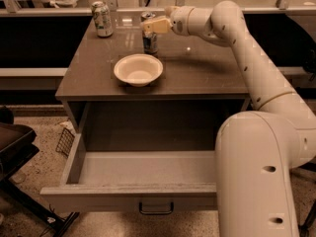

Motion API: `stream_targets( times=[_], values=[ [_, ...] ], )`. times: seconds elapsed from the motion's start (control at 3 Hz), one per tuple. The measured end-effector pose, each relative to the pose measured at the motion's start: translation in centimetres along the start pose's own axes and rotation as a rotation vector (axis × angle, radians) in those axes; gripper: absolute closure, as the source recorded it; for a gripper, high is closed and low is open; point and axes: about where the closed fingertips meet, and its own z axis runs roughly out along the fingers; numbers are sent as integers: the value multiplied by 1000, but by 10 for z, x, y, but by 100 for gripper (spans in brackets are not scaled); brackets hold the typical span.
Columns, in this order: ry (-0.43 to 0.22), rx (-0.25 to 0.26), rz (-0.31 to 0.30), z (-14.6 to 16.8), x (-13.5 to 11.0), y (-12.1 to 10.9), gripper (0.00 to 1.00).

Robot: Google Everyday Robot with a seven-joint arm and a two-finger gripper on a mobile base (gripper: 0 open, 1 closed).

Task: Place redbull can into top drawer

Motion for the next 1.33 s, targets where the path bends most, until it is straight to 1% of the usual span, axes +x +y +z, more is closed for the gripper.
stream_targets(
  times=[0.67,1.0,1.33],
  values=[
    [-9,-29,2,16,2,8,69],
    [-9,-34,3,19,2,10,92],
    [-9,-38,4,21,3,12,100]
  ],
)
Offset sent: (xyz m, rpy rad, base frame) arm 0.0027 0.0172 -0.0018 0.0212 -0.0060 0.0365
